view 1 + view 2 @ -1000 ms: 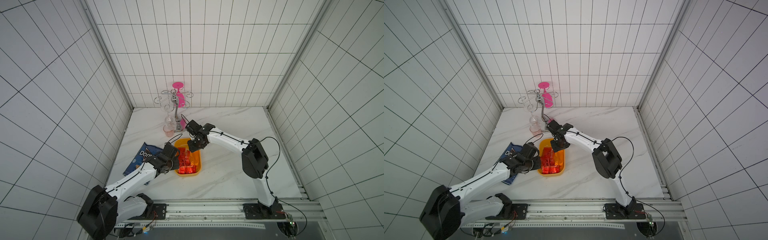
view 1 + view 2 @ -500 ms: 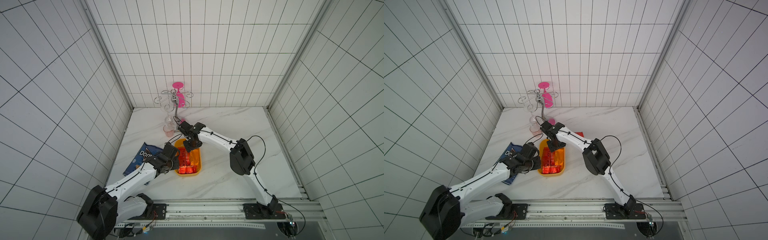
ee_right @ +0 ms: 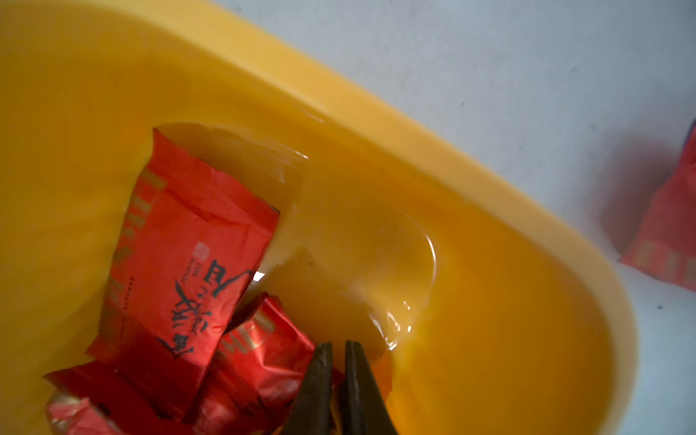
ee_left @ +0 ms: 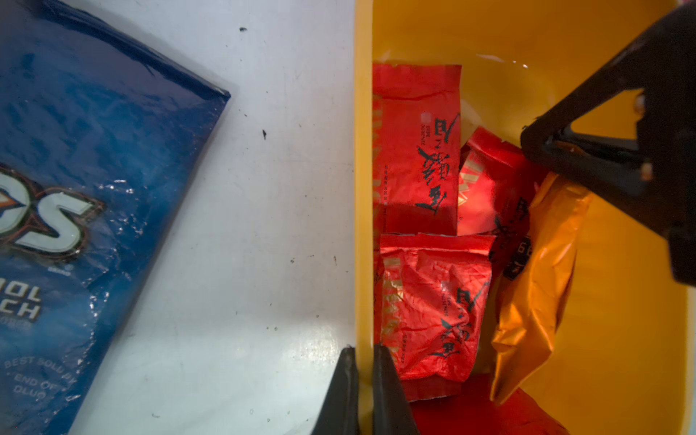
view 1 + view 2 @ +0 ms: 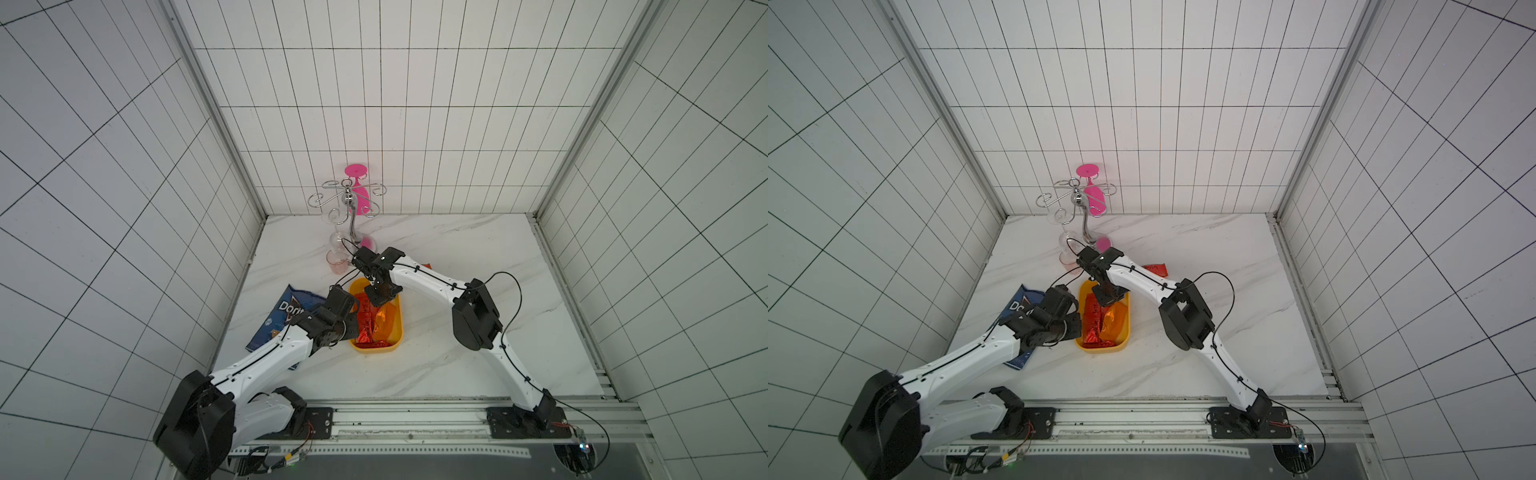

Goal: Take the tea bags out of the storage box
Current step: Pick up the tea bag from the storage box, then place the tea bag at the center of the board.

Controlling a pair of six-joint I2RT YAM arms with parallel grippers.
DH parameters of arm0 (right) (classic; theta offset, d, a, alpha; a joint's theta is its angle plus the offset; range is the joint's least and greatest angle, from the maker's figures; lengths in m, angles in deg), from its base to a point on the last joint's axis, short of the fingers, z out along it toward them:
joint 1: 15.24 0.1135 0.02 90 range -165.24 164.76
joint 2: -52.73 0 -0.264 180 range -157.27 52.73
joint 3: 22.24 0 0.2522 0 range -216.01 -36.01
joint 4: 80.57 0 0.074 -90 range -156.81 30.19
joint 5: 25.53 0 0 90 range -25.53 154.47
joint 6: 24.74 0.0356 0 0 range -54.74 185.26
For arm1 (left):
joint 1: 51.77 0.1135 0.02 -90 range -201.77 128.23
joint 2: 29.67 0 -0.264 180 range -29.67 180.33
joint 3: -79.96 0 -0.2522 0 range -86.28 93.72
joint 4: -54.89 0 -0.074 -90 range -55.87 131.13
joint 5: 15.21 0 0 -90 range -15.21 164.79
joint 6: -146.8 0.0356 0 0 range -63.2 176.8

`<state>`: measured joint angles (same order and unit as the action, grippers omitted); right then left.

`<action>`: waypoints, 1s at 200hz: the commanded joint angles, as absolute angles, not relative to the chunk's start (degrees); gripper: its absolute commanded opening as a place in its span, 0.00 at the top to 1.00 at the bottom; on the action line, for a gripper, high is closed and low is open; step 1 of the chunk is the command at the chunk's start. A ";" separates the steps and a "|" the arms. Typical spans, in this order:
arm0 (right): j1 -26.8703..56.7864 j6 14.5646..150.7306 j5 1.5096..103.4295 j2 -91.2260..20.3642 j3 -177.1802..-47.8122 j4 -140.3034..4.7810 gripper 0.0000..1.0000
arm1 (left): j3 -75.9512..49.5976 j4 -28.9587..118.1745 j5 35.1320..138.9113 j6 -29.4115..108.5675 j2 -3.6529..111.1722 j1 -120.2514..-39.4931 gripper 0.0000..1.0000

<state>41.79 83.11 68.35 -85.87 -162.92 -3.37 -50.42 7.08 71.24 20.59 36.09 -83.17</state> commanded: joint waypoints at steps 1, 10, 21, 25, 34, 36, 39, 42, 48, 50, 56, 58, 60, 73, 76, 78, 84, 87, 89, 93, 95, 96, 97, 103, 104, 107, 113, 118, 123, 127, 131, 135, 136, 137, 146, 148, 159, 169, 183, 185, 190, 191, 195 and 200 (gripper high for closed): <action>42.24 82.75 68.87 -83.23 -166.31 -1.33 0.95 | -51.13 7.38 70.22 20.59 36.06 -82.89 1.00; 42.21 82.50 69.06 -82.31 -166.88 -1.30 0.97 | -51.13 7.39 70.18 20.59 36.02 -82.89 1.00; 42.15 82.32 69.75 -80.75 -167.15 -1.35 1.00 | -51.17 7.37 70.14 20.59 36.02 -82.89 1.00; 42.07 82.19 70.03 -80.13 -167.14 -1.40 1.00 | -51.18 7.32 70.13 20.58 35.99 -82.89 1.00; 41.68 82.01 70.47 -78.59 -167.13 -1.42 1.00 | -51.26 7.35 70.14 20.49 36.01 -82.89 1.00; 41.53 81.97 70.52 -78.23 -167.03 -1.42 1.00 | -51.29 7.37 70.13 20.50 35.95 -82.89 1.00; 41.35 81.96 70.53 -77.60 -166.93 -1.42 1.00 | -51.28 7.31 70.16 20.50 35.95 -82.84 1.00; 41.09 81.90 70.53 -76.99 -166.69 -1.43 1.00 | -51.29 7.32 70.14 20.50 35.91 -82.88 1.00; 40.50 81.83 70.61 -75.57 -166.13 -1.54 1.00 | -51.23 7.32 70.09 20.50 35.90 -82.89 1.00; 40.35 81.80 70.62 -75.03 -165.92 -1.63 1.00 | -51.28 7.30 70.06 20.50 35.85 -82.89 1.00; 39.54 81.70 70.70 -73.33 -164.93 -2.03 1.00 | -51.30 7.31 70.13 20.49 35.81 -82.88 1.00; 39.30 81.65 70.75 -72.69 -164.52 -2.21 1.00 | -51.28 7.36 70.13 20.45 35.81 -82.89 1.00; 39.04 81.62 70.78 -72.09 -164.02 -2.36 1.00 | -51.23 7.31 70.13 20.49 35.83 -82.89 1.00; 36.95 81.28 71.06 -67.70 -160.40 -4.04 1.00 | -51.23 7.30 70.13 20.50 35.83 -82.89 1.00; 36.37 81.20 71.06 -66.55 -159.41 -4.54 1.00 | -51.29 7.40 70.15 20.50 35.81 -82.89 1.00; 35.94 81.18 71.06 -65.88 -158.70 -4.84 1.00 | -51.25 7.32 70.14 20.46 35.81 -82.89 1.00; 34.47 81.22 71.01 -63.84 -156.42 -5.76 1.00 | -51.26 7.38 70.13 20.50 35.81 -82.89 1.00; 33.58 81.25 70.91 -62.86 -155.31 -6.25 1.00 | -51.27 7.32 70.13 20.50 35.77 -82.89 1.00; 33.02 81.26 70.83 -62.25 -154.31 -6.58 1.00 | -51.29 7.38 70.18 20.50 35.75 -82.89 1.00; 31.76 81.34 70.60 -61.01 -152.52 -7.31 1.00 | -51.23 7.40 70.22 20.50 35.72 -82.89 1.00; 31.05 81.39 70.42 -60.34 -151.66 -7.79 1.00 | -51.28 7.38 70.22 20.50 35.72 -82.89 1.00; 30.67 81.41 70.34 -60.05 -151.05 -8.03 1.00 | -51.29 7.38 70.22 20.50 35.77 -82.89 1.00; 30.34 81.42 70.26 -59.82 -150.57 -8.20 1.00 | -51.30 7.38 70.22 20.50 35.74 -82.89 1.00; 27.99 81.75 69.93 -58.26 -147.66 -9.38 1.00 | -51.30 7.38 70.28 20.50 35.72 -82.89 1.00; 27.60 81.81 69.93 -57.85 -147.07 -9.57 1.00 | -51.30 7.42 70.25 20.50 35.72 -82.89 1.00; 26.40 82.05 69.92 -57.42 -145.74 -10.12 1.00 | -51.31 7.38 70.28 20.50 35.66 -82.89 1.00; 24.12 82.38 70.09 -56.45 -142.89 -11.03 1.00 | -51.31 7.43 70.23 20.50 35.68 -82.89 1.00; 22.26 82.69 69.94 -55.72 -140.65 -12.03 1.00 | -51.31 7.39 70.22 20.45 35.56 -82.89 1.00; 20.41 82.98 69.67 -55.26 -138.35 -13.02 1.00 | -51.31 7.43 70.15 20.43 35.60 -82.89 1.00; 19.06 83.16 69.57 -55.05 -136.78 -13.67 1.00 | -51.32 7.44 70.13 20.41 35.60 -82.89 1.00; 17.89 83.35 69.69 -54.94 -135.35 -14.22 1.00 | -51.37 7.41 70.15 20.41 35.59 -82.89 1.00; 16.85 83.45 69.85 -55.06 -134.02 -14.80 1.00 | -51.39 7.38 70.14 20.41 35.60 -82.89 1.00; 16.62 83.45 69.88 -55.08 -133.66 -14.92 1.00 | -51.34 7.38 70.13 20.41 35.62 -82.89 1.00; 16.38 83.45 69.90 -55.10 -133.35 -15.03 1.00 | -51.37 7.38 70.13 20.41 35.58 -82.89 1.00; 14.47 83.46 70.13 -55.77 -131.09 -16.18 1.00 | -51.34 7.37 70.11 20.41 35.66 -82.89 1.00; 14.05 83.39 70.21 -56.09 -130.75 -16.32 1.00 | -51.31 7.38 70.15 20.45 35.71 -82.89 1.00; 12.41 83.22 71.47 -58.01 -129.81 -16.36 1.00 | -51.31 7.35 70.07 20.40 35.68 -82.89 1.00; 11.15 83.11 72.13 -59.86 -129.61 -16.83 1.00 | -51.30 7.31 70.05 20.40 35.68 -82.95 1.00; 9.61 82.84 71.79 -62.72 -130.61 -17.76 1.00 | -51.38 7.36 70.06 20.41 35.70 -82.89 1.00; 9.43 82.84 71.70 -63.12 -130.96 -17.76 1.00 | -51.37 7.31 70.05 20.41 35.72 -82.91 1.00; 8.87 82.84 71.63 -64.25 -131.88 -17.77 1.00 | -51.36 7.31 70.05 20.42 35.73 -82.89 1.00; 8.72 82.84 71.61 -64.47 -132.02 -17.77 1.00 | -51.33 7.30 70.05 20.42 35.77 -82.93 1.00; 8.38 82.84 71.65 -65.54 -132.60 -17.77 1.00 | -51.36 7.34 70.12 20.39 35.80 -82.89 1.00; 7.94 82.76 71.78 -66.61 -133.64 -17.77 1.00 | -51.32 7.34 70.13 20.39 35.86 -82.90 1.00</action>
